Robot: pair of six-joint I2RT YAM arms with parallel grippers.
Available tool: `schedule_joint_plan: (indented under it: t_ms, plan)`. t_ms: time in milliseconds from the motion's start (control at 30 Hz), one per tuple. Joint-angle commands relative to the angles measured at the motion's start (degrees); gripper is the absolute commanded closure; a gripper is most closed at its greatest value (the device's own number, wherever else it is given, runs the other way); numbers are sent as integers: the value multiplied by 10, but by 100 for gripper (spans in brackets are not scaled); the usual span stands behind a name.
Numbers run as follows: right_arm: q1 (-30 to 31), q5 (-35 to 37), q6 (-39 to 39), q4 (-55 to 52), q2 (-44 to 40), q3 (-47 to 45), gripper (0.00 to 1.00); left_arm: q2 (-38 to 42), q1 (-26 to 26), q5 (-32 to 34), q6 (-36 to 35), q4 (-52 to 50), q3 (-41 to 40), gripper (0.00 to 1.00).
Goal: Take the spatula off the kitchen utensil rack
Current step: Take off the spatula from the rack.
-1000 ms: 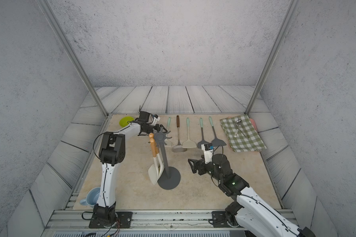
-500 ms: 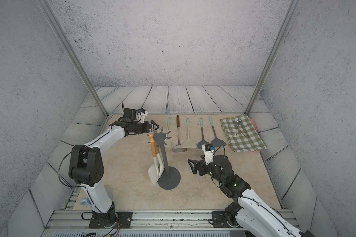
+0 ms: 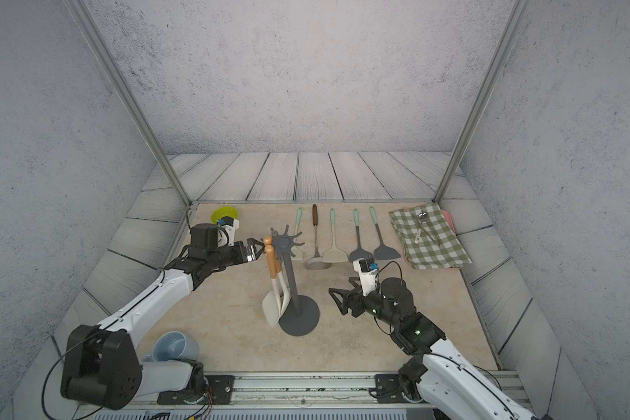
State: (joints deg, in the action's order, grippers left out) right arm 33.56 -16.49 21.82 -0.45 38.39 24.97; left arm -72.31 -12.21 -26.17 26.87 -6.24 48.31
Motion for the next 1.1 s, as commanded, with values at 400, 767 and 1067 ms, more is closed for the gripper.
schedule_joint_plan:
  t_ms: [400,767,1067]
  plan:
    - [0,-50,65,13,117,81,13,221,-34,-24,54,97,-175,1]
    - [-1,-16,25,35,101,43,11,339,-79,-44,51,148,-263,8]
    - [-2,-21,34,62,131,27,11,394,-118,-70,27,188,-311,12]
